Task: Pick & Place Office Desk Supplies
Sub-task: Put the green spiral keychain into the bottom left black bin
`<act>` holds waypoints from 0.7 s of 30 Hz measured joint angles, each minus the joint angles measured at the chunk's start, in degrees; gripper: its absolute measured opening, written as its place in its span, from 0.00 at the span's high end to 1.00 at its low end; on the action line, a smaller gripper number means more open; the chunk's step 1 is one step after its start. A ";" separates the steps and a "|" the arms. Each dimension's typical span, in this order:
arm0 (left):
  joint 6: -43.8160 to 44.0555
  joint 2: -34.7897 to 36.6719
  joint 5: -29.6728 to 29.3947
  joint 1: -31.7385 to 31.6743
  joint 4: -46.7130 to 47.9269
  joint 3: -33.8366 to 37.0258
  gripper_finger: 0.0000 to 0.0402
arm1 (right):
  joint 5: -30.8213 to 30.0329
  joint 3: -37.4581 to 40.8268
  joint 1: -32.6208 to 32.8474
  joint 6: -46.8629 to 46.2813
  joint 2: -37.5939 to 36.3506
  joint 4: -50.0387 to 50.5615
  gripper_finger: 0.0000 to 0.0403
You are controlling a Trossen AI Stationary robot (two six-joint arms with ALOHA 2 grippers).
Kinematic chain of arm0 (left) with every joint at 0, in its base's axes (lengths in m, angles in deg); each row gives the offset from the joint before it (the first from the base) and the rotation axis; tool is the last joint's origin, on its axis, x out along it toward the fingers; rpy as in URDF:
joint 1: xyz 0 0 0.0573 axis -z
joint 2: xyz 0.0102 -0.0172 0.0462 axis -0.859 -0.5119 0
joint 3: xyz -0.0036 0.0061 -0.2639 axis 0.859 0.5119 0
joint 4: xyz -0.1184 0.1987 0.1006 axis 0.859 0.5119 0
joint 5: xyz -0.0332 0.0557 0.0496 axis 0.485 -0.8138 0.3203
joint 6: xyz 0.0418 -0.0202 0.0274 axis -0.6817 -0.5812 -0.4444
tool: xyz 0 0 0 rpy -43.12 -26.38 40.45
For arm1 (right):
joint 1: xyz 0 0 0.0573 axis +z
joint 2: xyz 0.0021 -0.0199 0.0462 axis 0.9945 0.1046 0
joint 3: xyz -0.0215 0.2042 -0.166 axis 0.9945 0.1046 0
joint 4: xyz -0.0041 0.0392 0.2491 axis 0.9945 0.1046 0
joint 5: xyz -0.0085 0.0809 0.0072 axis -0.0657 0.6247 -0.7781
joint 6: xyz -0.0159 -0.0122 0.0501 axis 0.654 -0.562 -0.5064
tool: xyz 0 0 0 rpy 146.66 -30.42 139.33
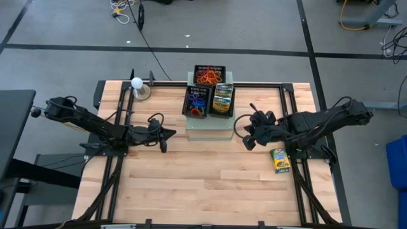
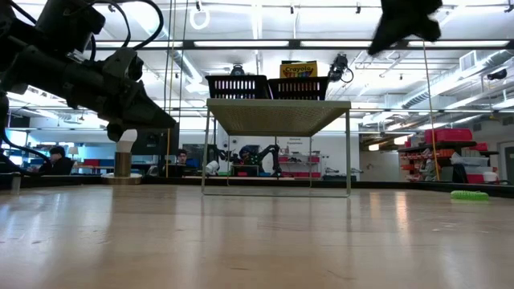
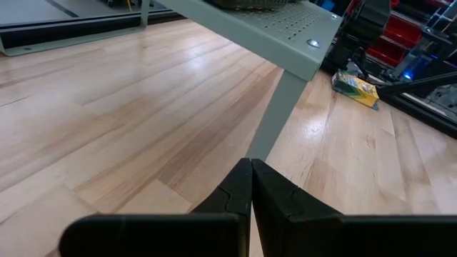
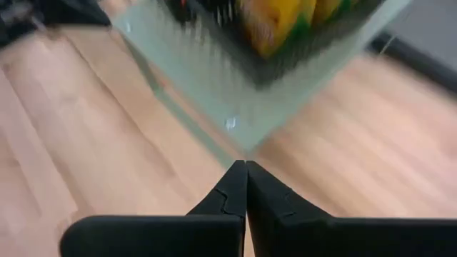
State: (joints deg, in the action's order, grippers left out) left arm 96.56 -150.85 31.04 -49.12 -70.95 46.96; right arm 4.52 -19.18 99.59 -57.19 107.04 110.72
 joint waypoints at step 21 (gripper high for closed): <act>0.00 0.00 0.00 0.00 -0.35 0.00 0.97 | 17.25 26.71 -1.84 -30.95 0.09 -8.97 0.97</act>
State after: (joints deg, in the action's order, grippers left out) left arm 96.56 -150.85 31.04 -49.12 -71.31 46.96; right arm 21.77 7.53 97.75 -88.14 107.13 101.76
